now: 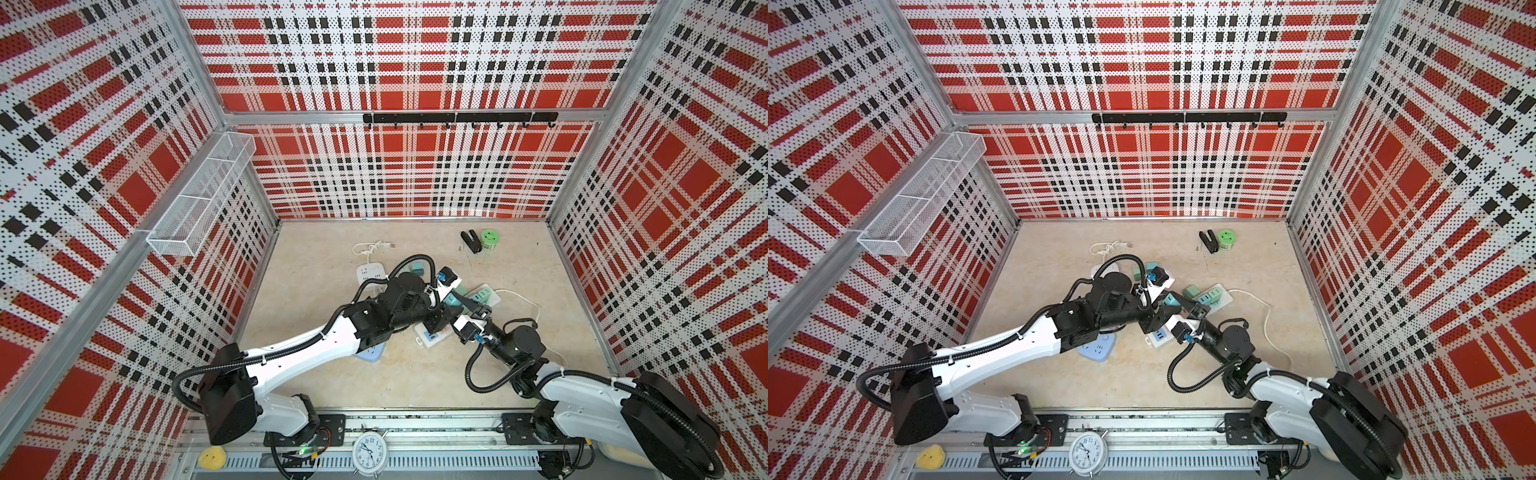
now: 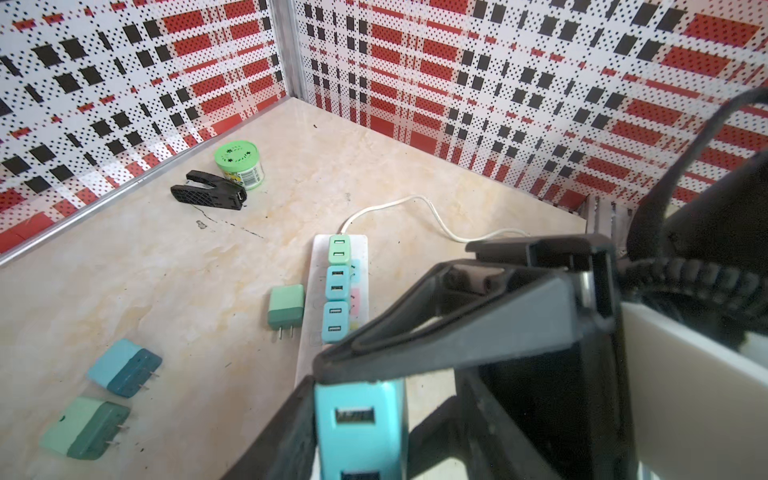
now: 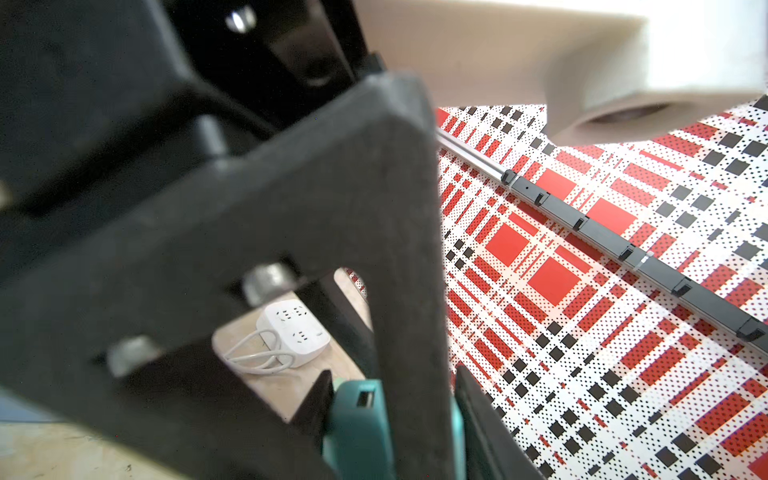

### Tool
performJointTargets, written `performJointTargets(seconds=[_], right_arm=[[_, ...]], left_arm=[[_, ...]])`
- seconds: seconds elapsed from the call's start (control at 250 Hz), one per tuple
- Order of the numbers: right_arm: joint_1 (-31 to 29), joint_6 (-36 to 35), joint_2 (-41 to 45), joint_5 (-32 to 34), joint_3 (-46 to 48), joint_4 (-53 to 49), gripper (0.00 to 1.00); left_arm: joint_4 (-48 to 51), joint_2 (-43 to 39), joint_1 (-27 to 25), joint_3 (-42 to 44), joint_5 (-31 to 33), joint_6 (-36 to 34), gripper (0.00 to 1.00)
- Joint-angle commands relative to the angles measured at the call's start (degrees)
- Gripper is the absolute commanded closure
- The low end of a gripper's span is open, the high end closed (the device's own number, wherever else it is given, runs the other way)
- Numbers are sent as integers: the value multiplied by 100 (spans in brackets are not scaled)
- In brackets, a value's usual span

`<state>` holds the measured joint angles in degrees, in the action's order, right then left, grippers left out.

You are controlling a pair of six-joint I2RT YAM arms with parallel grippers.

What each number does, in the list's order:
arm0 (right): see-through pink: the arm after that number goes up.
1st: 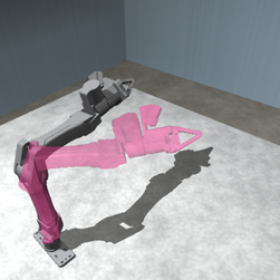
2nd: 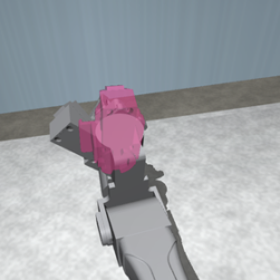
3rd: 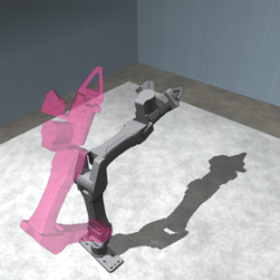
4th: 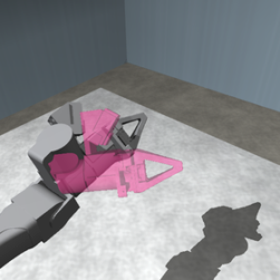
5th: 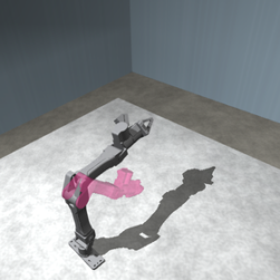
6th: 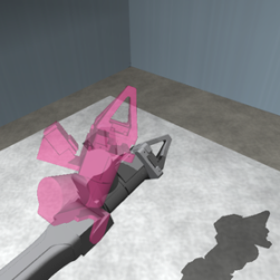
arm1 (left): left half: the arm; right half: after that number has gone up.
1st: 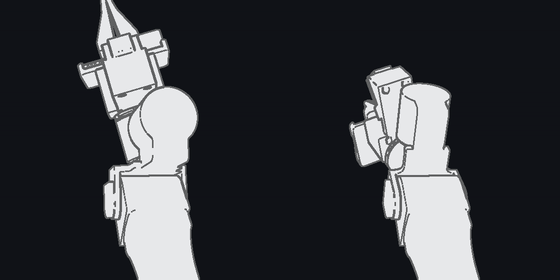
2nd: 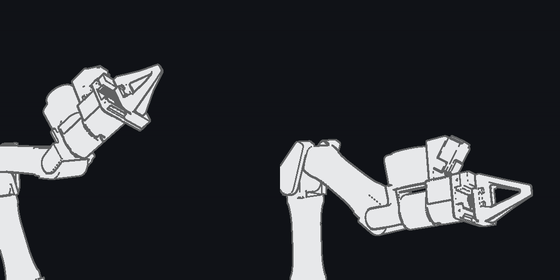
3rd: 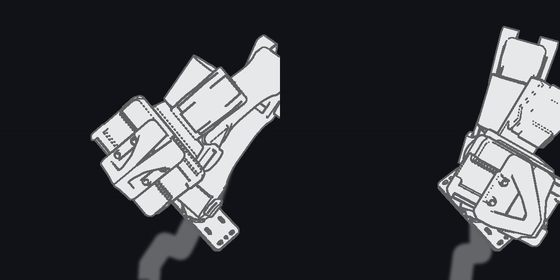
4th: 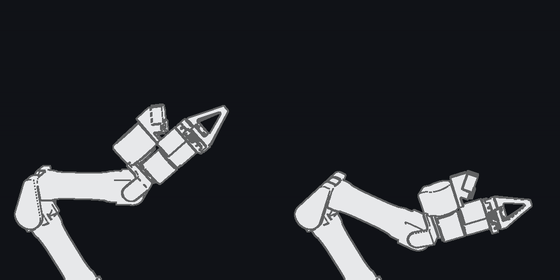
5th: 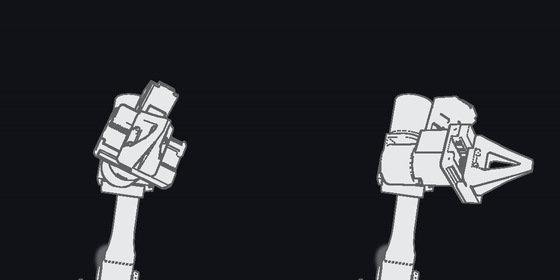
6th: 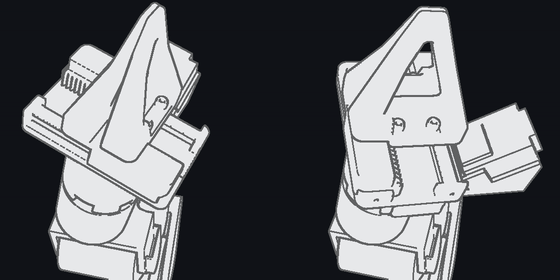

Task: Insert the plug
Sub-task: 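Close left gripper on the teal adapter held by the right gripper, then open right gripper and draw back while left gripper carries adapter over strip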

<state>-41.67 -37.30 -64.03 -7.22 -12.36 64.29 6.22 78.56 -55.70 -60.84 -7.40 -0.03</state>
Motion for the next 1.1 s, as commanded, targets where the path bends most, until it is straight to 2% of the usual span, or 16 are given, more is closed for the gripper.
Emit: performJointTargets(seconds=[0.0,0.132,0.28,0.52,0.78,0.816,0.864,0.896,0.988,1.097], right_arm=[[85,15,92,-209,-205,16,100],[115,8,68,-298,-199,83,100],[120,26,-2,-582,-256,85,100],[115,65,-57,-671,-316,250,100],[115,131,-185,-675,-289,482,100],[115,151,-210,-692,-285,504,88],[115,221,-224,-692,-279,509,58],[116,278,-233,-684,-258,524,45],[103,476,-222,-595,-135,612,23],[49,696,-183,-249,102,740,5]], left_arm=[[546,97,-101,-266,52,-76,51],[709,286,-107,-424,143,-76,55],[870,544,-121,-620,-210,-67,58],[973,712,-134,-724,-229,-119,74],[1058,832,-134,-820,-365,-128,95],[1076,844,-133,-832,-327,-118,98],[1077,849,-125,-839,-210,-106,100],[1075,849,-118,-834,-101,-82,100],[1063,837,-57,-826,259,10,100],[978,746,14,-726,837,145,100]])
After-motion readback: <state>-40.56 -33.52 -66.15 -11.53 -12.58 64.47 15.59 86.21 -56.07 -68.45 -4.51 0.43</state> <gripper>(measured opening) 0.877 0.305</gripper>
